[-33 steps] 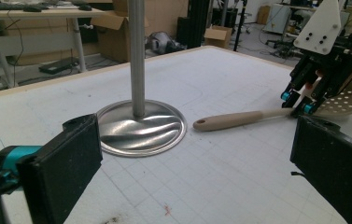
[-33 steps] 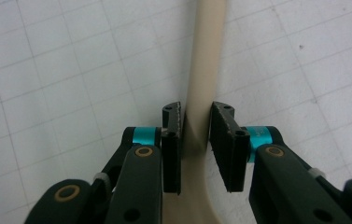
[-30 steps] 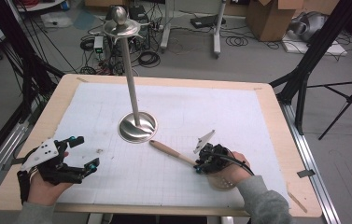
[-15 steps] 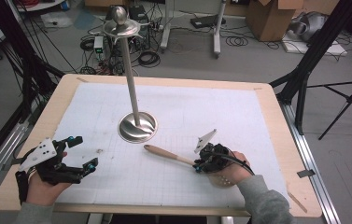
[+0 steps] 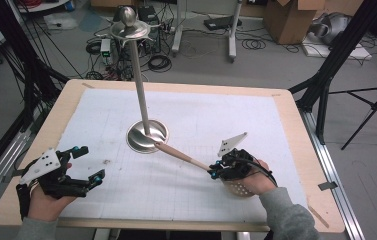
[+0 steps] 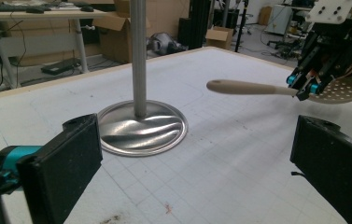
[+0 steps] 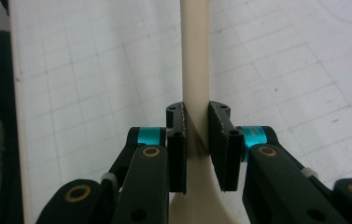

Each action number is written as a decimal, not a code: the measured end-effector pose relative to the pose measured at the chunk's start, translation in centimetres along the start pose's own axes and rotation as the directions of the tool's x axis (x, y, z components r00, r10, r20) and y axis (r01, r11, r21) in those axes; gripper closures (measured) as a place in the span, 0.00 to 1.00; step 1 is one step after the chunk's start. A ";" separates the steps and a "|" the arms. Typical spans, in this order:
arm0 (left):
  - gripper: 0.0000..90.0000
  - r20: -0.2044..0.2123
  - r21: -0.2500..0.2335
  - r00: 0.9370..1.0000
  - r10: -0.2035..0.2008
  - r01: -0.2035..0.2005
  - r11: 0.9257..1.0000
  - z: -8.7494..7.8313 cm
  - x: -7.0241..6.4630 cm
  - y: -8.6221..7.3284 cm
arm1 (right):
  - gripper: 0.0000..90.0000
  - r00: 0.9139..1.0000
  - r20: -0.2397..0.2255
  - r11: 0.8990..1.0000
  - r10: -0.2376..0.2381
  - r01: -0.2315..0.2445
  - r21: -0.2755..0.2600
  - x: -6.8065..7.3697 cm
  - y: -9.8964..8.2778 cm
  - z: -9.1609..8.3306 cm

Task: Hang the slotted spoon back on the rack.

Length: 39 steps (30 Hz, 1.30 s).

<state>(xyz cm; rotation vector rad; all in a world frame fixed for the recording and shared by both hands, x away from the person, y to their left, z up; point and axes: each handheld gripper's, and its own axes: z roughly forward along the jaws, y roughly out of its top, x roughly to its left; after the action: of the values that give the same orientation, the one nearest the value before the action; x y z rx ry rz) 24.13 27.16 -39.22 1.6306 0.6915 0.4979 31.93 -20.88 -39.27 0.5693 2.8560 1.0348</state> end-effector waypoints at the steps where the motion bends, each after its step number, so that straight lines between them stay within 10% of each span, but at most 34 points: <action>1: 0.03 0.000 0.000 1.000 0.000 0.000 1.000 0.0 0.0 0.0 | 0.87 1.000 0.000 1.000 -0.004 0.004 -0.014 -0.1 0.0 -0.2; 22: 0.03 -0.004 -0.002 1.000 -0.002 0.002 1.000 -0.2 0.0 0.0 | 0.87 1.000 -0.012 0.966 0.024 -0.027 -0.258 -0.7 0.5 -3.9; 39: 0.03 -0.004 -0.008 1.000 -0.001 0.001 1.000 -0.4 0.0 0.1 | 0.87 0.999 -0.029 0.897 0.022 -0.033 -0.440 -1.4 1.2 -7.3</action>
<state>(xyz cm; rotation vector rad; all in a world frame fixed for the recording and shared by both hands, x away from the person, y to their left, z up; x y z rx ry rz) 23.87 27.50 -39.08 1.6215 0.6926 0.5029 32.38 -24.99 -33.03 0.5560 2.5011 1.6353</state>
